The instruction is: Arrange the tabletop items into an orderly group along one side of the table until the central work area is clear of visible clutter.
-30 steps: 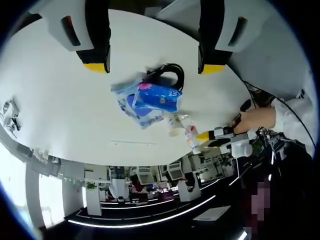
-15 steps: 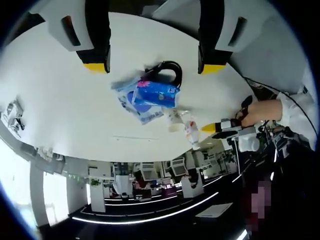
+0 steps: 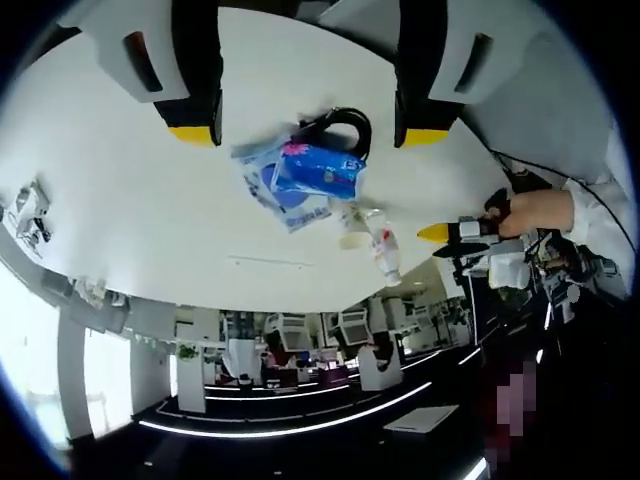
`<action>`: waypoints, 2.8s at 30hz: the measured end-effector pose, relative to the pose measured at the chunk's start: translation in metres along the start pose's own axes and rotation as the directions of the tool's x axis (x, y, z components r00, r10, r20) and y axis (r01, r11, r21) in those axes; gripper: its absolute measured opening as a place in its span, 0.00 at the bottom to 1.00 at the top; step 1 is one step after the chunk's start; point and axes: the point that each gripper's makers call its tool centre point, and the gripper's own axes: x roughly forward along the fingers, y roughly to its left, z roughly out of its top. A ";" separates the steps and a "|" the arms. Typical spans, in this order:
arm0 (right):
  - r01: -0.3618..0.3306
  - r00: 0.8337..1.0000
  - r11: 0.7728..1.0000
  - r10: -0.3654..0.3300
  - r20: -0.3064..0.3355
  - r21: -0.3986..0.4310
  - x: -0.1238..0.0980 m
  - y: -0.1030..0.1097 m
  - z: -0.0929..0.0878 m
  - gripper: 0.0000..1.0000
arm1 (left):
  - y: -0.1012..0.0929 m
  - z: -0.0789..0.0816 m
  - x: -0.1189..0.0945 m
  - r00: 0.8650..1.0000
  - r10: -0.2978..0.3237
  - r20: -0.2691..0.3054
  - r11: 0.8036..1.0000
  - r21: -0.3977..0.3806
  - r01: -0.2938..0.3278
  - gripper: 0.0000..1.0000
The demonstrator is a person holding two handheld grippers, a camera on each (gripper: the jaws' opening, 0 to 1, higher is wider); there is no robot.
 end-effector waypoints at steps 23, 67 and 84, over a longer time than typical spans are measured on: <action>-0.227 0.971 0.973 0.224 -0.087 -0.029 0.049 -0.041 0.000 0.62 | -0.024 -0.011 0.007 0.990 0.129 -0.051 0.982 -0.133 -0.135 0.77; -0.297 0.941 0.952 0.304 -0.148 0.066 0.130 -0.043 -0.029 0.41 | -0.101 -0.045 0.066 0.973 0.046 -0.226 0.989 -0.129 -0.077 0.66; -0.308 0.931 0.948 0.318 -0.178 0.087 0.155 -0.037 -0.042 0.37 | -0.115 -0.061 0.080 0.959 0.018 -0.284 0.981 -0.182 -0.072 0.56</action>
